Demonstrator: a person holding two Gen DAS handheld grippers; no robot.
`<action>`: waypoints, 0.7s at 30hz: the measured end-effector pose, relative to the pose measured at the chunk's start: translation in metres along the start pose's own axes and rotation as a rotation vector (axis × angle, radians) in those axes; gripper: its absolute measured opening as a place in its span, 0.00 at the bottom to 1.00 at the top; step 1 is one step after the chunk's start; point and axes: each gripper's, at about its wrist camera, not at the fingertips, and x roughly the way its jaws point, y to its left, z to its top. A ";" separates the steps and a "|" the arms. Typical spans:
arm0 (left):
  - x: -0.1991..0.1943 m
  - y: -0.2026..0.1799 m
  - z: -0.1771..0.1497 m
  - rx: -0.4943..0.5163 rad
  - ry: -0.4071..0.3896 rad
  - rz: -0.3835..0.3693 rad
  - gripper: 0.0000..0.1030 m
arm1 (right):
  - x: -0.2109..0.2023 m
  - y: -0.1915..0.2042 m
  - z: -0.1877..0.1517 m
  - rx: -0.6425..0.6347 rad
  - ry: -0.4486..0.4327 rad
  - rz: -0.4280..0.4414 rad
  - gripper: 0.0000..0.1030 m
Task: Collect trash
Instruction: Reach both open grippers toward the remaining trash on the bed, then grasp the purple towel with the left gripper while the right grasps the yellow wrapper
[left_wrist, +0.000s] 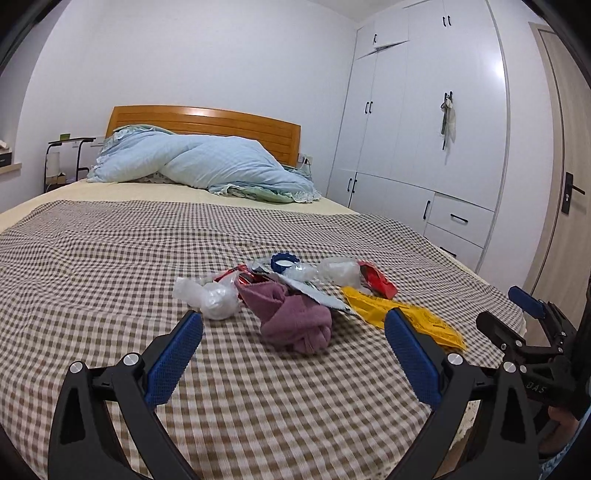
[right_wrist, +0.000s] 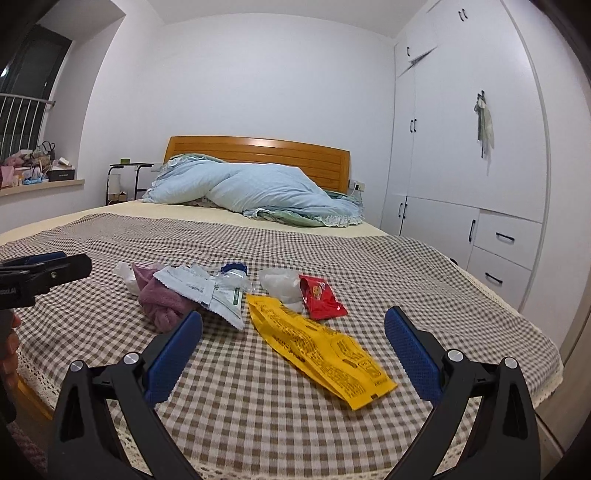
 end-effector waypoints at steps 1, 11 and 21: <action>0.002 0.001 0.002 -0.004 -0.002 -0.004 0.93 | 0.002 0.001 0.002 -0.006 -0.001 -0.001 0.92; 0.015 0.008 0.014 -0.011 0.003 -0.018 0.93 | 0.024 0.000 0.012 -0.012 0.013 0.002 0.92; 0.038 0.025 0.020 -0.066 0.091 0.000 0.93 | 0.041 -0.006 0.017 -0.024 0.063 -0.046 0.92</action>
